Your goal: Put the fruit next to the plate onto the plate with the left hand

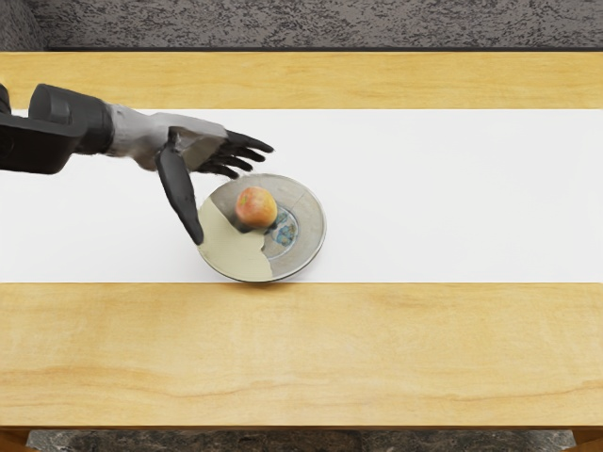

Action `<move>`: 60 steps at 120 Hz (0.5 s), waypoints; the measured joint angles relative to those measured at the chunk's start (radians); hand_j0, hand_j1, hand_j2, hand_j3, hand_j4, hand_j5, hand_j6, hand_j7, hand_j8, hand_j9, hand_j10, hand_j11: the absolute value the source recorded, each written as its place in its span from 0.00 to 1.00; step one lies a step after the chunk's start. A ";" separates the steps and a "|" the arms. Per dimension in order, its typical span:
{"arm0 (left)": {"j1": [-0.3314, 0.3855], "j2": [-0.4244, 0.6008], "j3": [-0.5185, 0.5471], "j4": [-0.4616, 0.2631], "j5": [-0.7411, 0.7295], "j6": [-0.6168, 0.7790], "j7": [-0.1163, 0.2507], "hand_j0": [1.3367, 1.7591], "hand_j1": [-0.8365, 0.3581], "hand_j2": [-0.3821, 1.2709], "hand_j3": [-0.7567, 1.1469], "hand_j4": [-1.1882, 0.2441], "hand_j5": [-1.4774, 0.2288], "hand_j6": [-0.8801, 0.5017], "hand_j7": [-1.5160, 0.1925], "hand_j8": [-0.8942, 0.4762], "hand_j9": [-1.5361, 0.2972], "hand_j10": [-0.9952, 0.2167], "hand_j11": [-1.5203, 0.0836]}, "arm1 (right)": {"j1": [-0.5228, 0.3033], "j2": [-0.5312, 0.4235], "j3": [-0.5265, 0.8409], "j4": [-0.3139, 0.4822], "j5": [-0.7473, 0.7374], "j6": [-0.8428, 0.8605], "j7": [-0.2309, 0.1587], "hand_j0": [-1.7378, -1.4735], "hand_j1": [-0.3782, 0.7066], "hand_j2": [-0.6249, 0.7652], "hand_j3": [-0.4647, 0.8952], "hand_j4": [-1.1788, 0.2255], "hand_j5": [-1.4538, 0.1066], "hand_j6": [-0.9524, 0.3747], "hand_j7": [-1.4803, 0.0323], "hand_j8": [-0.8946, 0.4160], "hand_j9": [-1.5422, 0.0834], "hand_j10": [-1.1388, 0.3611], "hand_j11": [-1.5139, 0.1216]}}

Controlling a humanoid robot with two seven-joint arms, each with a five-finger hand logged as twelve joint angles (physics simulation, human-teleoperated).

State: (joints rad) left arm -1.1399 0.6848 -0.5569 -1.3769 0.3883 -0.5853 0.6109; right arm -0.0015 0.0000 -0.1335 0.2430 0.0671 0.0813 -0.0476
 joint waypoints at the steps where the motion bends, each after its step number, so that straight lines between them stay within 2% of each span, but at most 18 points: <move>1: 0.001 0.007 -0.003 0.000 -0.013 -0.002 0.000 0.76 0.98 0.23 0.40 0.81 0.85 0.63 0.88 0.65 0.83 0.81 0.94 | 0.000 0.000 0.000 0.000 0.000 0.000 0.000 0.30 0.04 0.45 0.34 0.83 0.92 0.71 0.97 0.67 0.94 0.75 0.92; 11: 0.027 0.058 -0.026 0.004 -0.132 -0.015 0.000 0.76 0.99 0.23 0.40 0.82 0.86 0.63 0.88 0.65 0.83 0.82 0.94 | 0.000 0.000 0.000 0.000 0.000 0.000 0.000 0.30 0.04 0.45 0.34 0.83 0.92 0.71 0.97 0.67 0.94 0.75 0.92; 19: 0.105 0.062 -0.070 0.011 -0.194 -0.020 0.000 0.76 0.99 0.23 0.40 0.82 0.86 0.63 0.88 0.65 0.83 0.82 0.94 | 0.000 0.000 0.000 0.000 0.000 0.000 0.000 0.30 0.04 0.45 0.34 0.83 0.92 0.71 0.97 0.67 0.94 0.75 0.92; 33: 0.130 0.111 -0.112 0.029 -0.291 -0.024 0.000 0.76 0.99 0.23 0.40 0.83 0.86 0.64 0.88 0.65 0.84 0.82 0.94 | 0.000 0.000 0.000 0.000 0.000 0.000 0.000 0.30 0.04 0.45 0.34 0.83 0.92 0.71 0.97 0.67 0.94 0.75 0.92; 60: 0.225 0.119 -0.146 0.132 -0.411 -0.026 0.000 0.76 0.99 0.23 0.40 0.83 0.86 0.64 0.89 0.65 0.84 0.82 0.95 | 0.000 0.000 0.000 0.000 0.000 0.000 0.000 0.30 0.04 0.45 0.34 0.83 0.92 0.71 0.97 0.67 0.94 0.75 0.92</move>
State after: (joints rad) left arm -0.9149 0.8038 -0.7029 -1.2446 -0.0226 -0.6112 0.6109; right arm -0.0015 0.0000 -0.1335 0.2432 0.0669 0.0813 -0.0476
